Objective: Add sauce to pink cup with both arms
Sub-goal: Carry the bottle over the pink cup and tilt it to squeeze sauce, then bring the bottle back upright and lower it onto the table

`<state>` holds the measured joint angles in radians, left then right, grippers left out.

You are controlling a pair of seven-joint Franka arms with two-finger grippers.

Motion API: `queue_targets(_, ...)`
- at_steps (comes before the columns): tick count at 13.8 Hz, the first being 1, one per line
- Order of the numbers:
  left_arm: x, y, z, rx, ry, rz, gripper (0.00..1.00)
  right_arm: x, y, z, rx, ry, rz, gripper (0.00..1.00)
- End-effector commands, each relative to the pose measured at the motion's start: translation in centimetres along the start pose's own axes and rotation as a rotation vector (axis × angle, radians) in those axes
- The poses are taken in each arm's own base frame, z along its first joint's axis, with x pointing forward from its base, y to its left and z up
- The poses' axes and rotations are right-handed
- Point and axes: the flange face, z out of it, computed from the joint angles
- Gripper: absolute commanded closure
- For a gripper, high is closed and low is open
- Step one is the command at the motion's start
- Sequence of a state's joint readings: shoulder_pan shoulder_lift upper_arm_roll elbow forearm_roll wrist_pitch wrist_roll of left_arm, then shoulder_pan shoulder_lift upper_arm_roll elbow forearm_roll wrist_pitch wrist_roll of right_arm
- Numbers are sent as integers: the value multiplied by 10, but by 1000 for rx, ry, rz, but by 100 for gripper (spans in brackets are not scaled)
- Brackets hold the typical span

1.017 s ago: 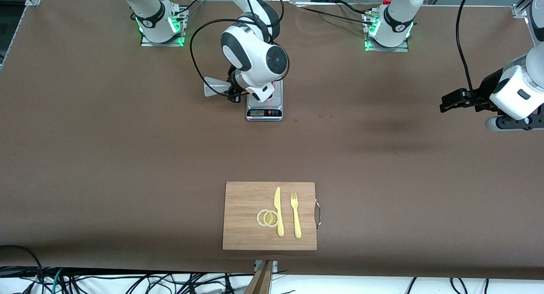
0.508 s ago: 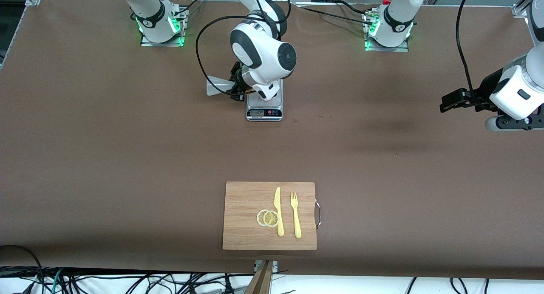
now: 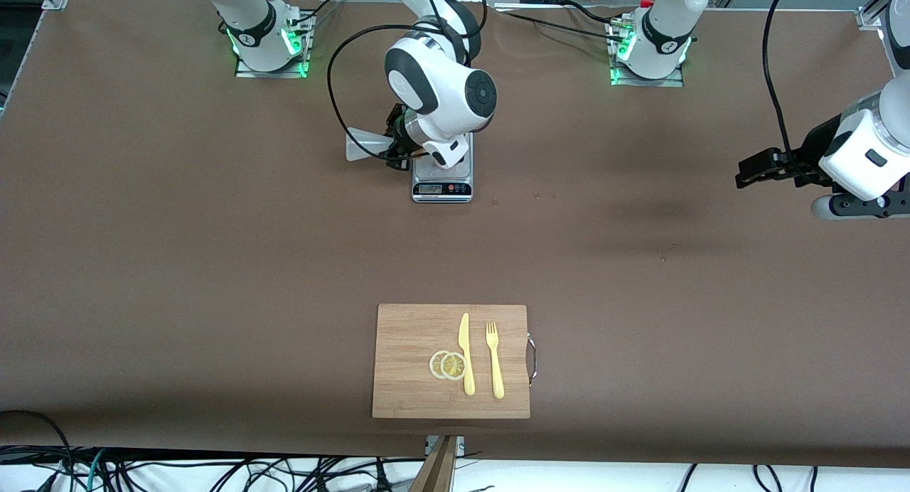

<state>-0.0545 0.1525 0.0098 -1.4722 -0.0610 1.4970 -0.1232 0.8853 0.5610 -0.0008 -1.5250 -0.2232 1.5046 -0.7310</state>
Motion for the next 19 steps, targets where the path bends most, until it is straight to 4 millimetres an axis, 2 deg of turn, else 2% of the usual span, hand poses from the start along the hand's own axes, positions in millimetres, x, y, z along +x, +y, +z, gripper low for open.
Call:
queue_targets(1, 1, 1, -4, -4, -3, 15, 0, -6, 5, -7, 2, 1, 13, 97)
queue_targets(6, 1, 1, -4, -4, -3, 15, 0, -41, 35, -13, 40, 153, -12, 97)
queue_targets(10, 1, 1, -4, -4, -3, 14, 0, -84, 64, -17, 64, 338, -51, 97)
queue_targets(12, 1, 2, -4, -4, -3, 15, 0, -126, 88, -3, 78, 479, -72, 97)
queue_targets(15, 0, 3, -4, -4, -3, 17, 0, -202, 127, 25, 85, 697, -87, 97)
queue_targets(17, 0, 3, -4, -4, -3, 17, 0, -261, 156, 58, 96, 893, -93, 96)
queue_targets(19, 0, 4, -4, -4, -3, 18, 0, -311, 175, 97, 86, 1090, -99, 96)
